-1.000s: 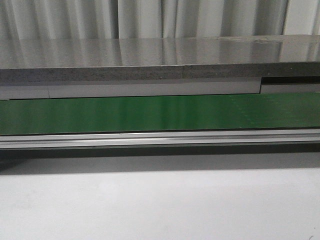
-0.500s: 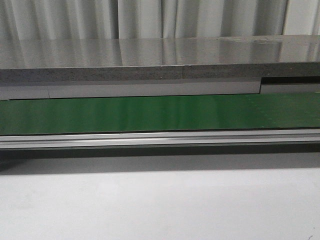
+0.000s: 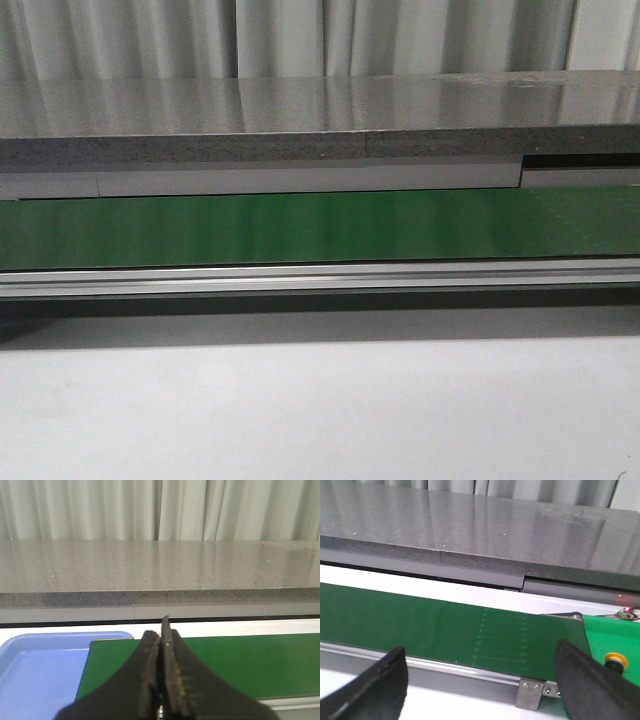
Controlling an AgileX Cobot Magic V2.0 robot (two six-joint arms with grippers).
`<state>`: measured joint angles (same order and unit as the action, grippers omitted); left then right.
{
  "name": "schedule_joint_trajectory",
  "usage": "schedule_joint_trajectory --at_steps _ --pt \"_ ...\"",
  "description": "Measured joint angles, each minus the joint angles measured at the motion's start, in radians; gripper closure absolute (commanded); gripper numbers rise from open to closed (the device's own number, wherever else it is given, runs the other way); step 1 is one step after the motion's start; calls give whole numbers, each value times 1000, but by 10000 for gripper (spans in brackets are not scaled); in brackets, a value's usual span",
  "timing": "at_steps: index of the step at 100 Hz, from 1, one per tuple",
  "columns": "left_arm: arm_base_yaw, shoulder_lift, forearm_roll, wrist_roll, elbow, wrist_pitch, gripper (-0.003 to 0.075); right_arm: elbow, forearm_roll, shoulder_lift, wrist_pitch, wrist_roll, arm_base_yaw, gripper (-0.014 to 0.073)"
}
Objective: Move button from left to right
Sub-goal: 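Release the switch into the green bin with the right gripper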
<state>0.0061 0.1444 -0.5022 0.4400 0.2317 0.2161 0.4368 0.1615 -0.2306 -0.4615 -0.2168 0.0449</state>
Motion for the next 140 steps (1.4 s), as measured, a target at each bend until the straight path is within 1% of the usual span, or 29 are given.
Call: schedule_joint_trajectory --at_steps 8,15,20,24,27,39,46,49,125,140 --pt "0 0 0 0 0 0 741 -12 0 14 -18 0 0 39" --pt "0 0 0 0 0 0 741 -16 0 16 -22 0 0 116" --pt "0 0 0 0 0 0 741 -17 0 16 -22 0 0 191" --pt "0 0 0 0 0 0 741 -18 0 16 -22 0 0 279" --pt "0 0 0 0 0 0 741 -18 0 16 -22 0 0 319" --pt "0 0 0 0 0 0 741 -18 0 16 -22 0 0 556" --pt "0 0 0 0 0 0 741 -18 0 16 -22 0 0 669" --pt "0 0 0 0 0 0 741 -18 0 16 -22 0 0 657" --pt "0 0 0 0 0 0 741 -18 0 16 -22 0 0 662" --pt "0 0 0 0 0 0 741 -55 0 22 9 2 0 662"
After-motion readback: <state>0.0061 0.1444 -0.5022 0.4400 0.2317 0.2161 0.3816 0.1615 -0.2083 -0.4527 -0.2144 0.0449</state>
